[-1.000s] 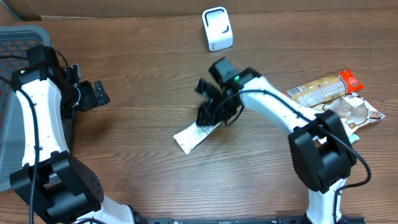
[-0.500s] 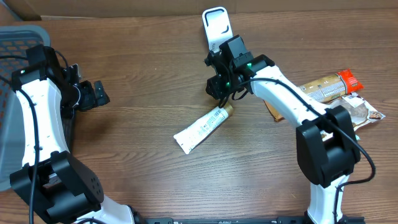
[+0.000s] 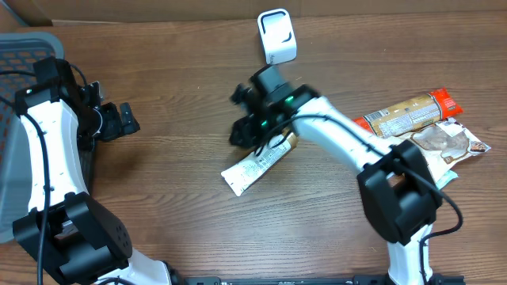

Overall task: Scan the item barcode
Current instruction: 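Lower the white tube to the table and regrasp it upright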

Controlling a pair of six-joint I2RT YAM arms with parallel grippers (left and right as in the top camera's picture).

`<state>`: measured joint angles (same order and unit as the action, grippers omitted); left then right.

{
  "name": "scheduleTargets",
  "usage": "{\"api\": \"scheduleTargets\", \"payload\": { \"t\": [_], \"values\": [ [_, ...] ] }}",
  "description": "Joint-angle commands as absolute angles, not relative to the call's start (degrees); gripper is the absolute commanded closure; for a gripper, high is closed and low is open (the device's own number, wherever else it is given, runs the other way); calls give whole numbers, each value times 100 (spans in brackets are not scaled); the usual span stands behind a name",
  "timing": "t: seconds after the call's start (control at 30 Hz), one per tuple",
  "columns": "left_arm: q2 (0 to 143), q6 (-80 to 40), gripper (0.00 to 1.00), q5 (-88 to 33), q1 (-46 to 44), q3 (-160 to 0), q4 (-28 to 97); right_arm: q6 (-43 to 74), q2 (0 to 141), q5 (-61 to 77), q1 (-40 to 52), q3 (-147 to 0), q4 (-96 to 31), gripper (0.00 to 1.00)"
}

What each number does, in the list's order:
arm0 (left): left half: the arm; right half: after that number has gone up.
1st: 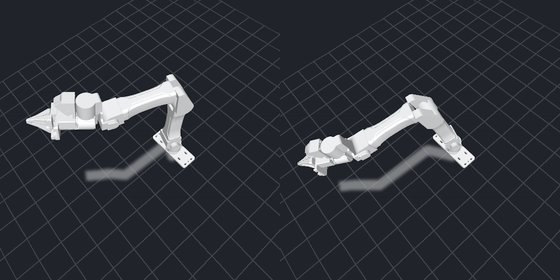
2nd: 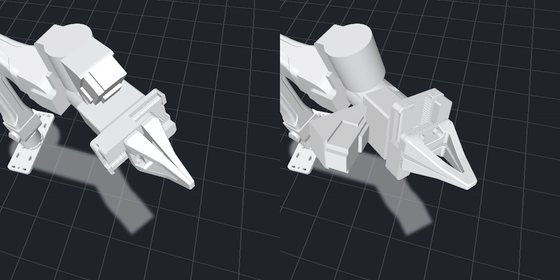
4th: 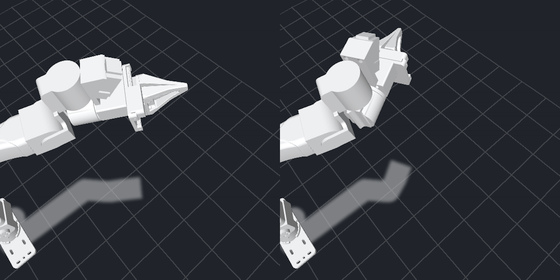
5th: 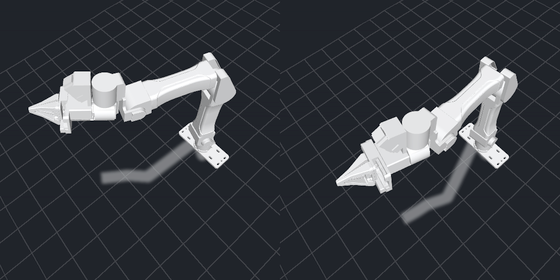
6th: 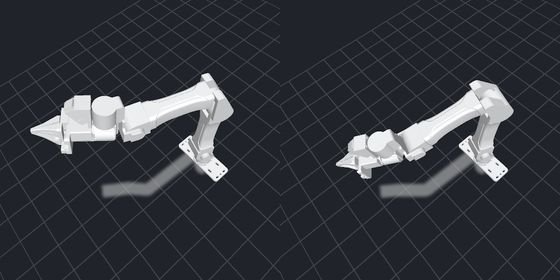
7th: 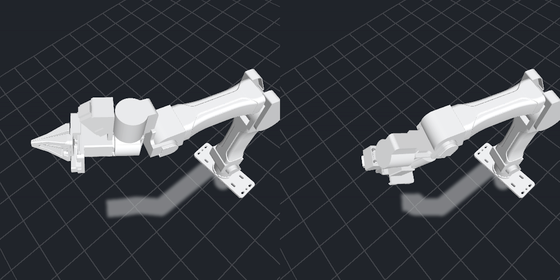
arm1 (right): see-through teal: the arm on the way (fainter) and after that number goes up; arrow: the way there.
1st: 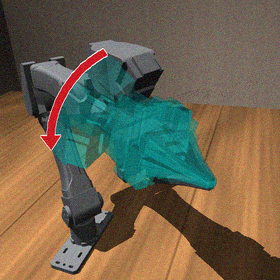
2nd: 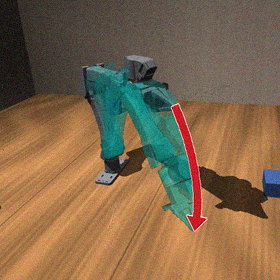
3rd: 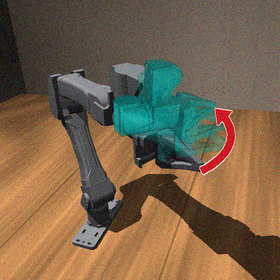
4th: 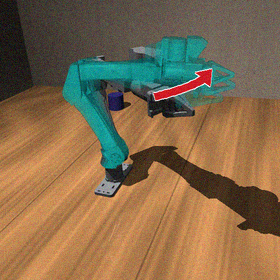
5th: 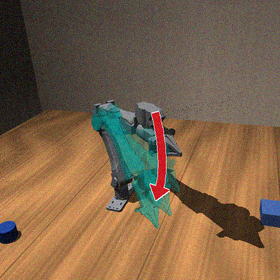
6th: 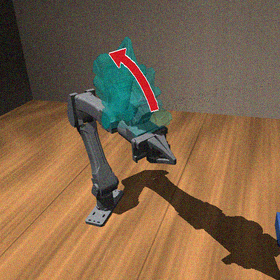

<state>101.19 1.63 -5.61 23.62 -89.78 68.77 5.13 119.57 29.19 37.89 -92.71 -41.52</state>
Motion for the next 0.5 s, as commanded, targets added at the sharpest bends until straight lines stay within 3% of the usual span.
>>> {"api": "scheduleTargets", "payload": {
  "t": [0.0, 0.47],
  "values": [
    [10158, 86, 0, -582, 2355, -9048, 6873, 1039, 12007, 2429, 4219, -9323, -4095, 54],
    [10158, 86, 0, -582, 2355, -9048, 6873, 1334, 12536, 2318, 4654, -9314, -4241, 58]
  ]
}}
